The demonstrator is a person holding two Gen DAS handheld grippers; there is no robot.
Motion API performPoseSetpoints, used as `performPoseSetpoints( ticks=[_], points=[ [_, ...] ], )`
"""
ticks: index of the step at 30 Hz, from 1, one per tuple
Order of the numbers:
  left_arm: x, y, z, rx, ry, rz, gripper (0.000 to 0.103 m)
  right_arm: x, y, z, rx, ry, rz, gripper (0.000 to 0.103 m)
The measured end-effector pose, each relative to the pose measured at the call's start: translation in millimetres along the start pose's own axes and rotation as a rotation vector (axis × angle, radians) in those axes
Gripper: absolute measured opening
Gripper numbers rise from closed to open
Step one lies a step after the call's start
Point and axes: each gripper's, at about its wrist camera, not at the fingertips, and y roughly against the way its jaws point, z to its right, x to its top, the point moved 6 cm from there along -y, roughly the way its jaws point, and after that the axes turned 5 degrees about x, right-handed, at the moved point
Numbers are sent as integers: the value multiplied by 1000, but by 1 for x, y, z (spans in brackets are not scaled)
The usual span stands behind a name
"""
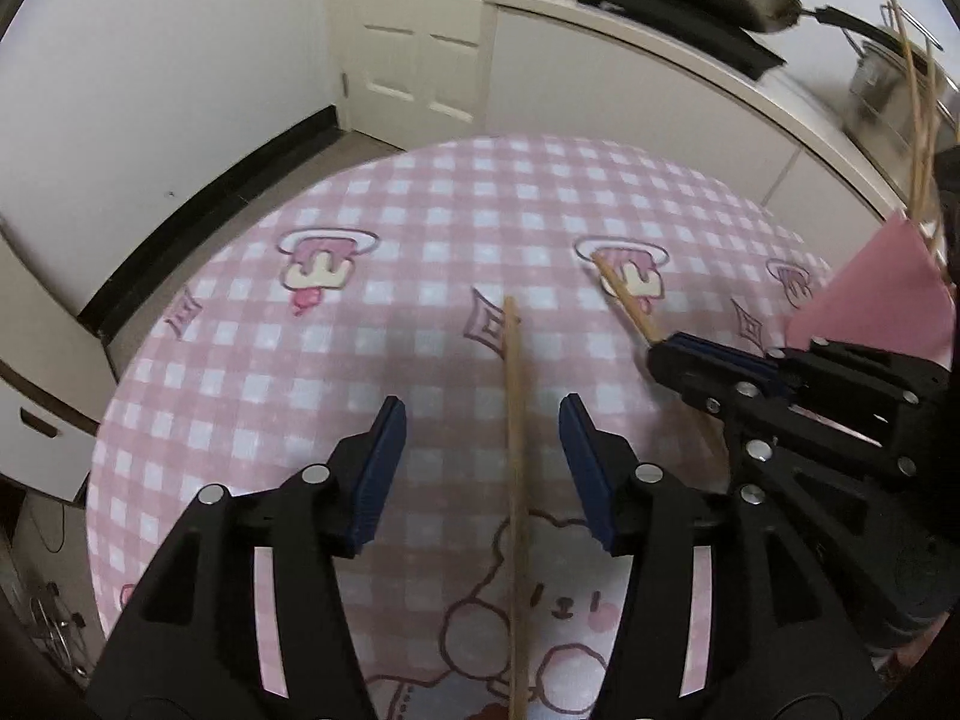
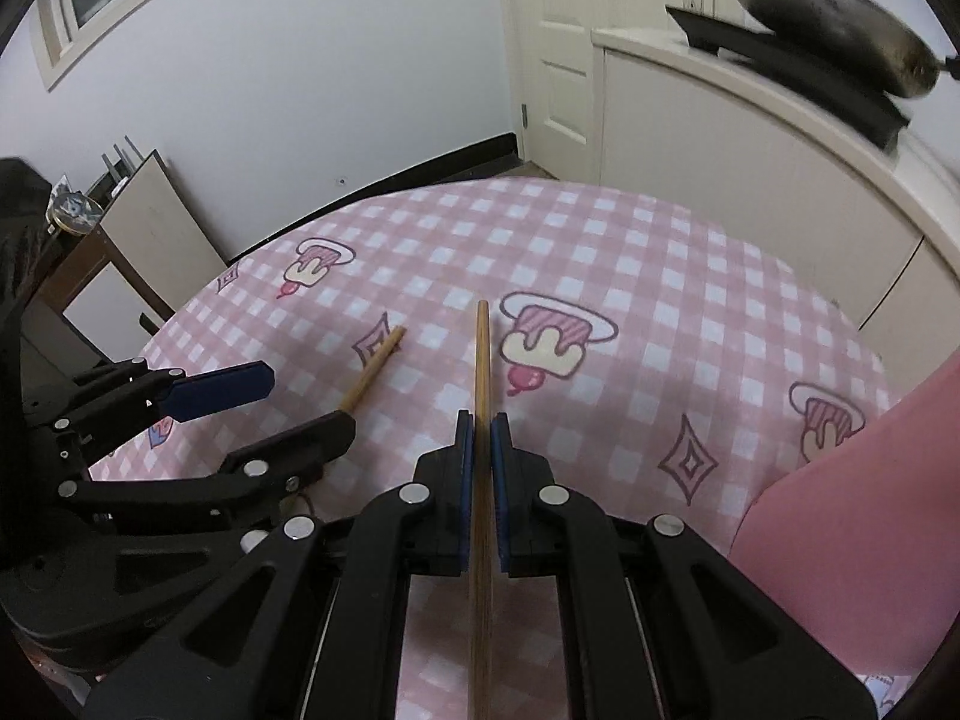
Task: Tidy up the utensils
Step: 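Lift the chopstick upright with the right tool toward the pink cup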
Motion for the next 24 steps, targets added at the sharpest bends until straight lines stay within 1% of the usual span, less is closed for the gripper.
performPoseSetpoints(
  ticks=[1,4,7,9,11,12,13,16,20,24],
  points=[
    [-1,-1,1,-4,-2,-6,53,0,-2,3,-2,-3,-3,5],
    [0,-6,3,25,-21,-2,52,-3,-3,5,8,-14,-4,5],
    [1,-7,5,54,-36,10,32,-4,-2,3,11,-10,-6,5],
    [1,-7,5,44,-30,10,25,-3,-2,2,13,-9,-8,5],
    [0,-7,3,35,-30,15,15,-3,-2,0,16,-6,-8,5],
    [0,-7,3,25,-22,17,12,-4,-2,-2,19,-4,-9,5],
    [0,-6,-1,12,-5,16,7,-4,-1,-5,21,0,-8,5],
    [-2,1,-9,-31,36,16,6,-4,6,-11,28,9,6,5],
    [-2,26,-20,-41,56,68,6,0,24,-25,37,34,44,5],
    [0,64,-26,-55,76,149,6,2,43,-37,46,54,86,5]
  ],
)
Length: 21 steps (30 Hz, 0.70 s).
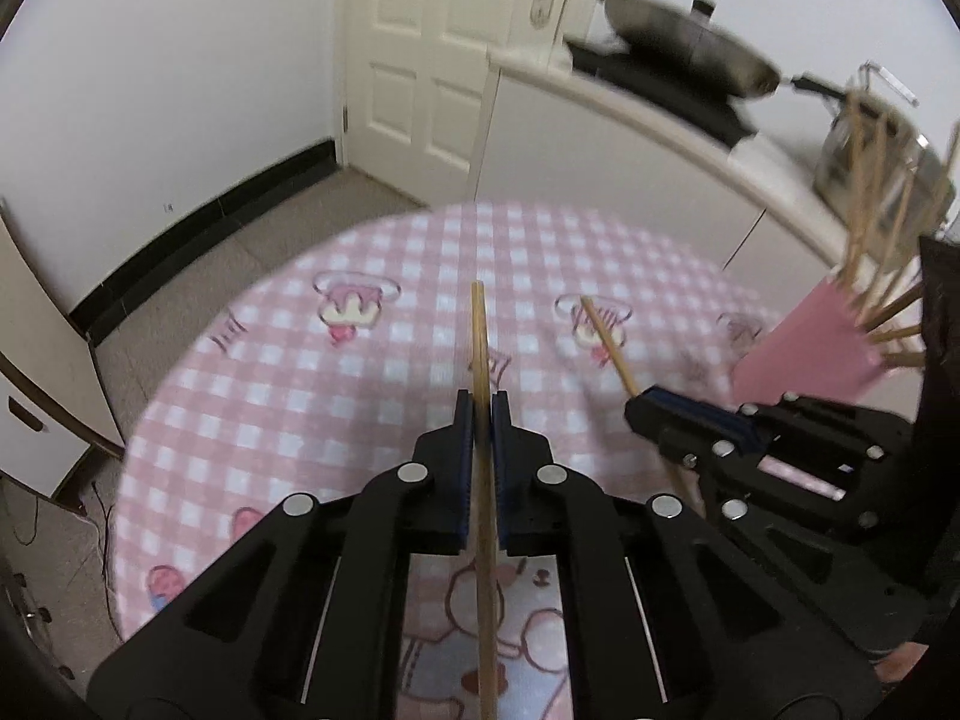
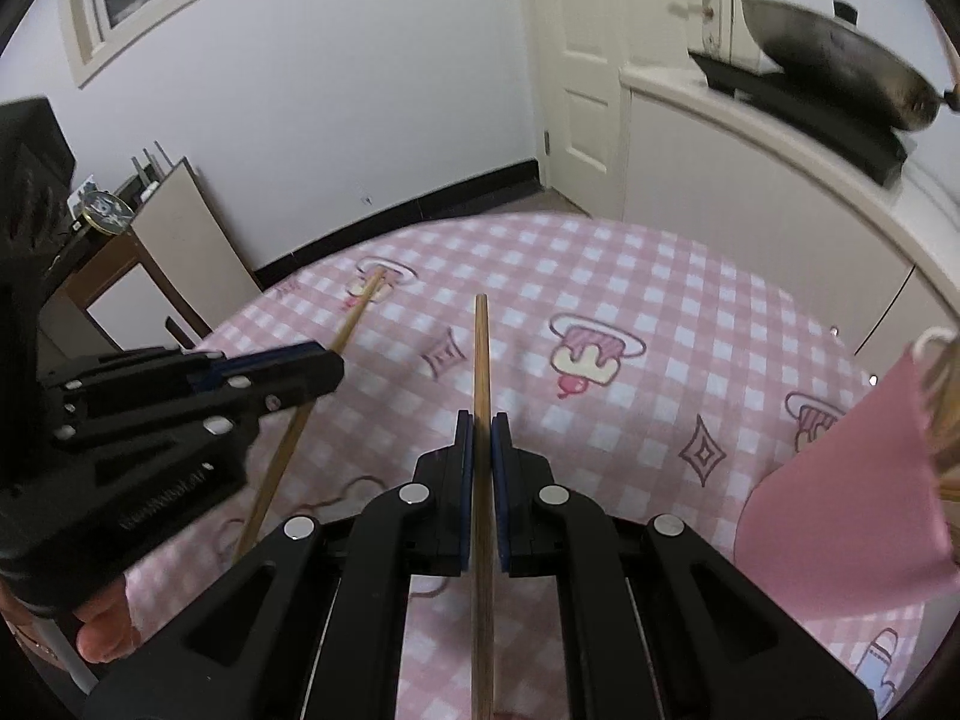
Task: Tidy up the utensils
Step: 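Lift the chopstick upright with the right tool toward the pink cup, then carry the held chopstick over the pink cup with the right tool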
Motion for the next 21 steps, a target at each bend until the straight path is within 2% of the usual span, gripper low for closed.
performPoseSetpoints(
  ticks=[5,10,21],
  points=[
    [7,51,1,-19,0,109,6,4,32,-18,14,39,68,5],
    [2,89,8,-44,-19,184,6,2,68,-32,32,81,135,5],
    [1,151,37,-85,-62,290,6,-3,134,-37,29,119,245,5]
  ],
)
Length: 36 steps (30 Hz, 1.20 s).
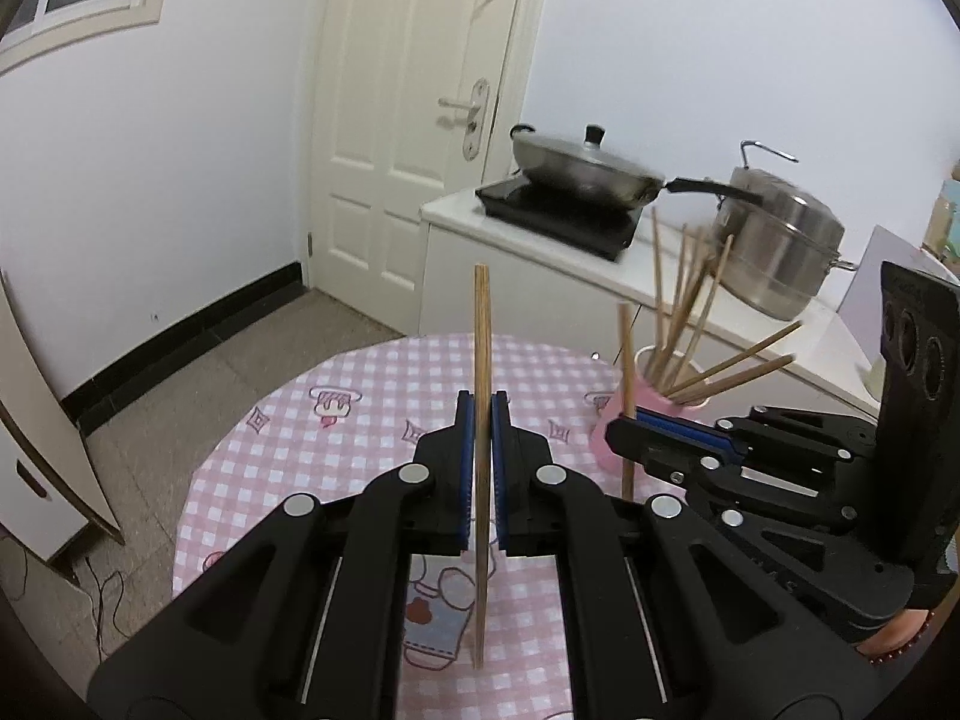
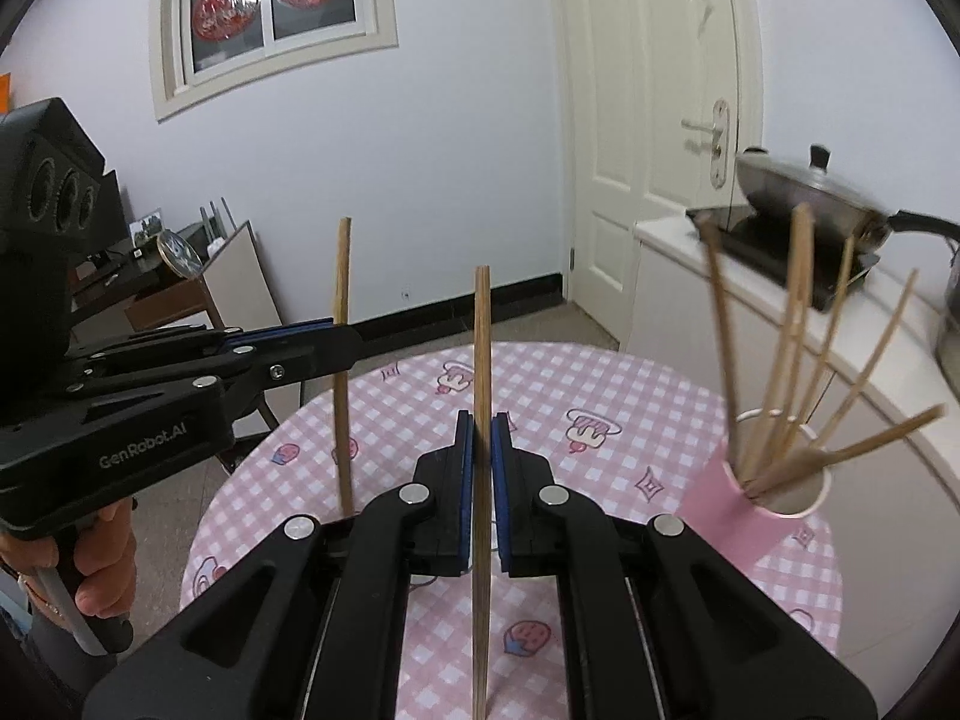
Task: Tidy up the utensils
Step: 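Carry the held chopstick over the pink cup with the right tool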
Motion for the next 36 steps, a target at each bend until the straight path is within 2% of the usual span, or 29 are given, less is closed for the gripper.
performPoseSetpoints(
  ticks=[10,16,22,27,36],
  points=[
    [17,20,24,-37,-4,58,6,4,56,17,-27,-12,78,5],
    [33,19,46,-63,-19,91,6,12,85,33,-60,-22,128,5],
    [53,10,65,-93,-22,102,6,20,103,58,-129,-31,155,5],
    [79,8,78,-103,-25,143,6,33,116,79,-183,-35,184,5],
    [128,-16,86,-99,21,173,6,59,115,114,-268,-33,228,5]
  ],
)
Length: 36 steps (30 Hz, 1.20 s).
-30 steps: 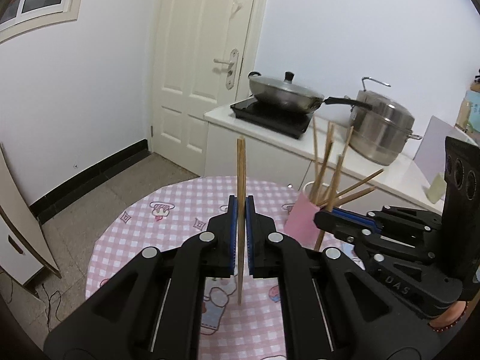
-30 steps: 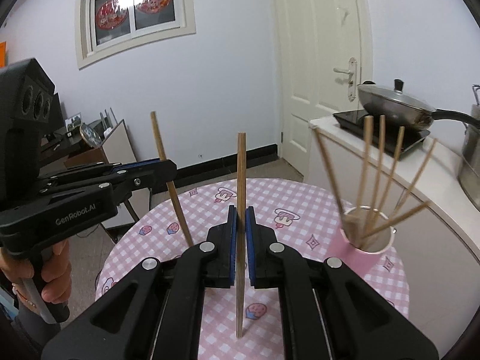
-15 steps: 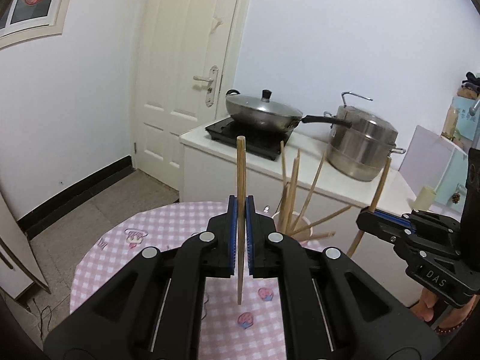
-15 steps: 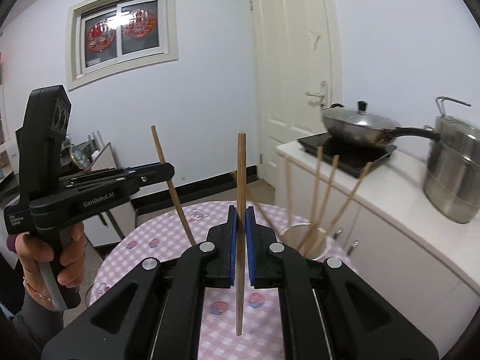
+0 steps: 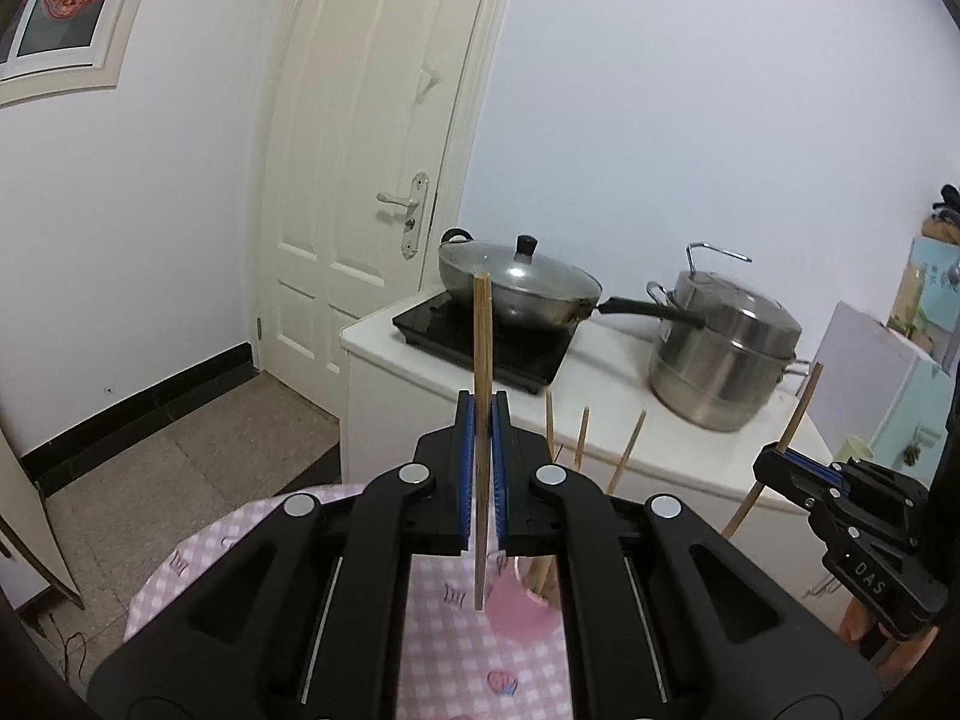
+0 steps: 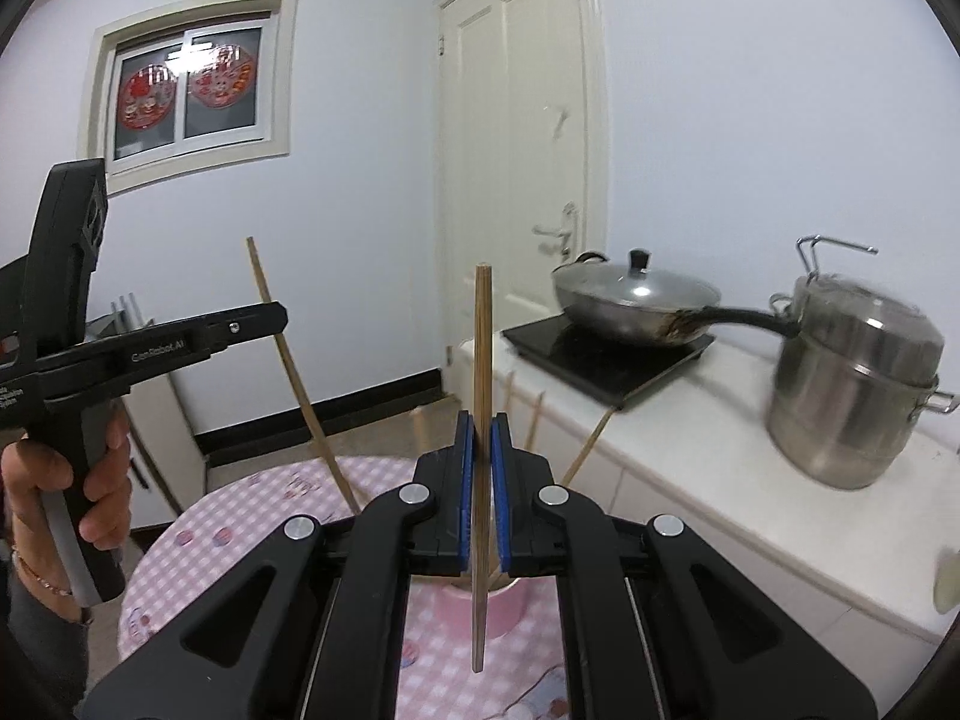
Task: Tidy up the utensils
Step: 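Carry the held chopstick over the pink cup with the right tool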
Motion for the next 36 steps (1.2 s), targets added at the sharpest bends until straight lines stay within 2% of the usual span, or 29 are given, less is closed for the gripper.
performPoseSetpoints(
  ticks=[8,16,24,31,36],
  points=[
    [29,-14,23,-53,-4,45,6,19,-20,11,-6,7,45,5],
    [21,-34,37,-85,-23,28,6,13,-39,14,7,9,43,5],
    [-8,-67,23,-128,23,-82,6,-8,-51,23,17,-15,-8,5],
    [-36,-88,13,-127,25,-188,6,-27,-61,23,24,-25,-57,5],
    [-51,-92,8,-135,22,-231,6,-39,-63,21,27,-28,-83,5]
  ],
)
